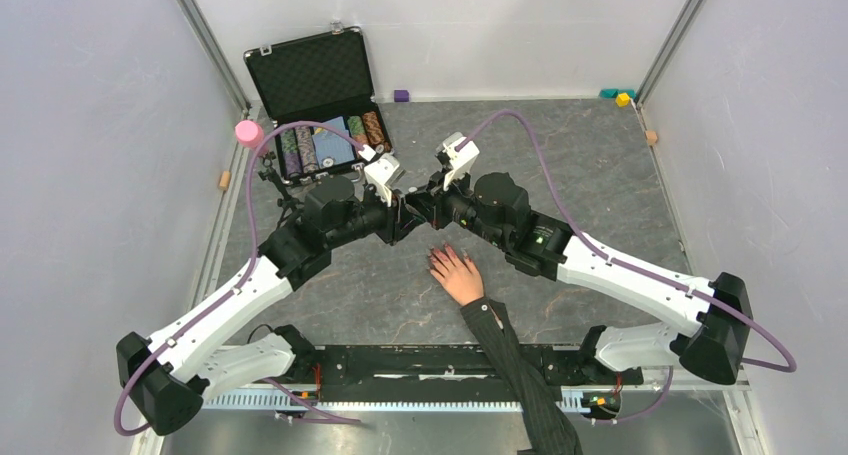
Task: Paint the nails
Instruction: Close the nail polish bottle, then screw the nail polish bottle.
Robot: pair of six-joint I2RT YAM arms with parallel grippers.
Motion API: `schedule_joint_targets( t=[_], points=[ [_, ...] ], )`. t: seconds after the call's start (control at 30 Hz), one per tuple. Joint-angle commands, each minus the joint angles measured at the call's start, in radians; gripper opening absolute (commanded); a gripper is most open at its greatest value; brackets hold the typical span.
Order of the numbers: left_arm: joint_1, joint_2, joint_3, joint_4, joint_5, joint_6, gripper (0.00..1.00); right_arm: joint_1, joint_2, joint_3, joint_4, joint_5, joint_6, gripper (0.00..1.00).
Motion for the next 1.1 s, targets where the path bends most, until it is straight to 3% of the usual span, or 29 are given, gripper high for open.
schedule_joint_targets(
  t=[0.0,0.17,0.5,0.67,0.9,1.07],
  points=[
    [0.011,-0.031,0.033,0.161,-0.049,0.041,0.02,0.048,0.005,0.023,-0.087,-0.051,0.019,0.05],
    [0.011,-0.03,0.034,0.162,-0.03,0.045,0.02,0.048,-0.023,0.041,-0.118,-0.012,-0.008,0.17],
    [0.011,-0.022,0.055,0.131,-0.002,0.069,0.02,0.048,-0.084,0.085,-0.186,0.069,-0.086,0.53],
    [0.01,-0.02,0.065,0.11,-0.013,0.081,0.02,0.047,-0.119,0.096,-0.215,0.093,-0.122,0.66],
    [0.01,-0.007,0.09,0.067,-0.07,0.09,0.02,0.012,-0.166,0.095,-0.246,0.059,-0.179,0.73],
    [0.014,0.011,0.103,0.054,-0.049,0.078,0.02,-0.117,-0.212,0.046,-0.214,-0.109,-0.166,0.74]
  ],
)
